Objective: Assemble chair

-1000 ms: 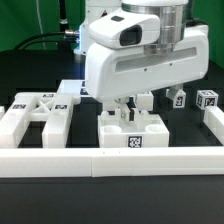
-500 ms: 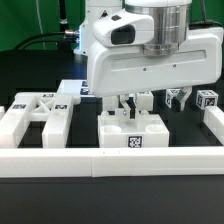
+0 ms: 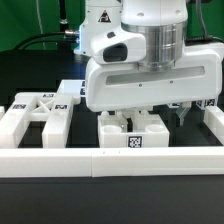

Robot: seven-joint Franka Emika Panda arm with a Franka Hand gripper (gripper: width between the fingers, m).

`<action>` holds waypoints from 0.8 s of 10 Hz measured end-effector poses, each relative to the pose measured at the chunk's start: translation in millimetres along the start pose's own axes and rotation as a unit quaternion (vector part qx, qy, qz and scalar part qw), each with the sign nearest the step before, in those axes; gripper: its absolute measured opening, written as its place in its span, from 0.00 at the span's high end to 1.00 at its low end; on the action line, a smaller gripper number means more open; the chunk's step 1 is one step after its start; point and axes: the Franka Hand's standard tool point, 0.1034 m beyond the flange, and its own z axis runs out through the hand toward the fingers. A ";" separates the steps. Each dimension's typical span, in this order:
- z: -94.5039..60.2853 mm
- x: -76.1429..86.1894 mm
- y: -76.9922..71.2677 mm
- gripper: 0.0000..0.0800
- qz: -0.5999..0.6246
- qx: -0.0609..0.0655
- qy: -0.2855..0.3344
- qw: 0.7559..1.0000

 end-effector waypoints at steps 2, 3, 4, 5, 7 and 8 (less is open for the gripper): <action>3.6 1.0 -3.1 0.19 -0.004 -0.001 0.005 1.000; 4.0 1.5 -2.9 0.35 -0.007 -0.001 0.010 1.000; 4.1 1.4 -2.9 0.53 -0.007 -0.001 0.009 1.000; 4.1 1.4 -2.9 0.53 -0.007 -0.001 0.009 1.000; 4.1 1.4 -2.9 0.76 -0.007 -0.001 0.009 1.000; 3.9 1.7 -2.9 0.94 -0.007 -0.001 0.010 1.000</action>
Offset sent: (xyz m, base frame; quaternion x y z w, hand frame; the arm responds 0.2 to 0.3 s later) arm 0.0000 0.0000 0.0000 0.0000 0.0000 0.0000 1.0000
